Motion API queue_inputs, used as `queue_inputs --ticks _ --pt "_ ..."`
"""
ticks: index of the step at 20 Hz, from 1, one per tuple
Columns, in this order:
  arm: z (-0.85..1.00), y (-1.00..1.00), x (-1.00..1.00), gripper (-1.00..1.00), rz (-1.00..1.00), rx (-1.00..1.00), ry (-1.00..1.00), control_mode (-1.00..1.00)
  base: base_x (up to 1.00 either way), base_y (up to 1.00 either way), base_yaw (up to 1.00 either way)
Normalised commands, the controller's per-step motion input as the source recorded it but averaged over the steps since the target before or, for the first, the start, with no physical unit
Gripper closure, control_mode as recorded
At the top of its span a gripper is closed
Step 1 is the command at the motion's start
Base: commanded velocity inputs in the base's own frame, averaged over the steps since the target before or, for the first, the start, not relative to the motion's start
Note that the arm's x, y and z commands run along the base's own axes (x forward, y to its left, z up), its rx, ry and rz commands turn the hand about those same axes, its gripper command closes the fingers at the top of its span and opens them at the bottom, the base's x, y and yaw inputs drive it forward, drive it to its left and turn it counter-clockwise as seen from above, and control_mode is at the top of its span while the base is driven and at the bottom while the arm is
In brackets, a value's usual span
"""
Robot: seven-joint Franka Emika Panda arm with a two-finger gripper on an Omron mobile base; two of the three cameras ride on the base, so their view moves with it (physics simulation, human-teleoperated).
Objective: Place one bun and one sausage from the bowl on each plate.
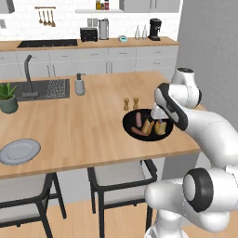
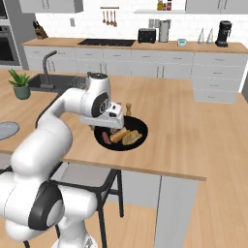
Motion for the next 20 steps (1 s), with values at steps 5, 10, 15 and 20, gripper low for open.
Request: queue_inputs --ticks 5,10,15,20 --pt "-0.67 0.00 0.34 -1.00 -0.10 0.02 -0.13 -1.00 0.00 0.00 0.00" --pt "-0.37 0.05 0.43 -1.00 -0.12 0.00 -0.04 -1.00 0.00 0.00 0.00" --pt "-0.05 0.01 0.41 -1.00 -0.12 0.00 0.01 -1.00 0.00 0.00 0.00" --pt "-0.04 0.00 0.42 -1.00 -0.10 0.00 0.07 -1.00 0.00 0.00 0.00"
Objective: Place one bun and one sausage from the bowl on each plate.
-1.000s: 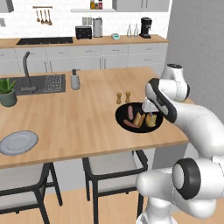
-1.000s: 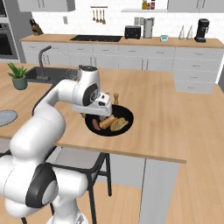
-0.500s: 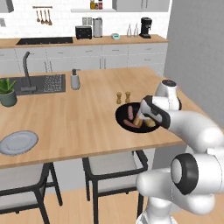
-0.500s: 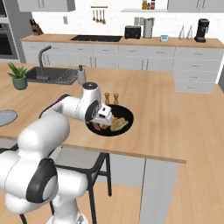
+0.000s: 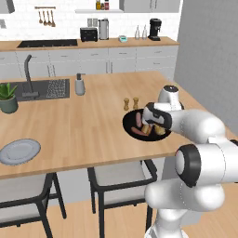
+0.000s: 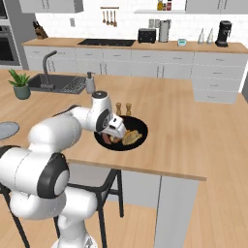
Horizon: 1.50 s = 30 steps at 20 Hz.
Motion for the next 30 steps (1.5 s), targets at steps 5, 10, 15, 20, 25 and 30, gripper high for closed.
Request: queue_inputs --ticks 5,10,15,20,25,30 --pt "-0.22 0.00 0.40 -1.00 -0.02 0.00 0.08 -1.00 0.00 0.00 0.00" --pt "-0.41 0.00 0.39 -1.00 0.00 0.02 0.05 -1.00 0.00 0.00 0.00" --pt "-0.31 0.00 0.38 -1.00 0.00 0.01 0.02 -1.00 0.00 0.00 0.00" --pt "-0.25 0.01 0.26 -1.00 0.00 0.00 0.00 -1.00 0.00 0.00 0.00" --pt "-0.22 0.00 0.25 -1.00 0.00 0.01 0.00 -1.00 0.00 0.00 0.00" --pt "-0.13 0.00 0.34 -1.00 0.00 0.07 0.00 -1.00 0.00 0.00 0.00"
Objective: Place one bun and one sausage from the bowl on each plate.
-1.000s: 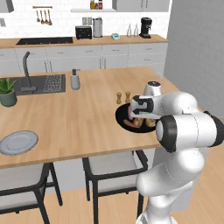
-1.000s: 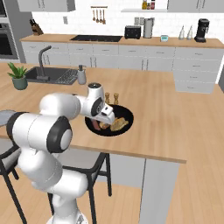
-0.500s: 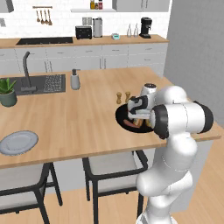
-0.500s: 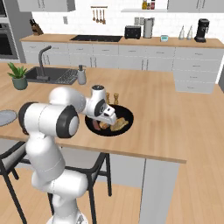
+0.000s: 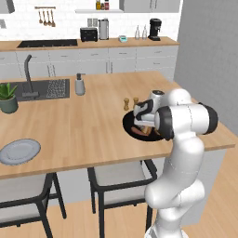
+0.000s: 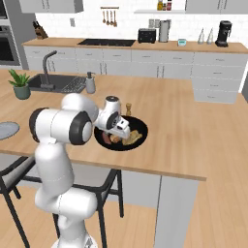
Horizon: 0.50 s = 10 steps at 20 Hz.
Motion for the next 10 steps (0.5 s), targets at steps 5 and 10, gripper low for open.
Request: queue_inputs --ticks 5,10 --pt "-0.25 0.00 0.38 -1.00 0.00 0.03 0.00 -1.00 0.00 0.00 0.00" --pt "-0.41 0.00 -0.12 -1.00 0.00 0.00 0.00 -1.00 0.00 0.00 0.00"
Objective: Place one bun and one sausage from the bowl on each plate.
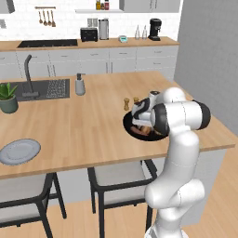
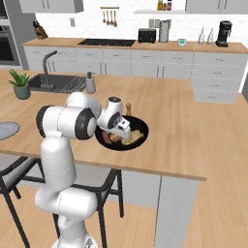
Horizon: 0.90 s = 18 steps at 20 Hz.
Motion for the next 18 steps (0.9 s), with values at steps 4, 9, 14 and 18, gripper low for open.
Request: queue_inputs --ticks 4,9,14,18 --pt "-0.47 0.00 -0.46 -1.00 0.01 0.00 0.00 -1.00 0.00 0.00 0.00" --pt "-0.50 0.03 -0.35 1.00 0.00 0.00 0.00 -1.00 0.00 0.00 0.00" --pt "0.25 0.00 -0.46 1.00 0.00 0.01 -0.14 -1.00 0.00 0.00 0.00" --pt "0.97 0.00 -0.54 1.00 0.00 0.00 -0.16 -1.00 0.00 0.00 0.00"
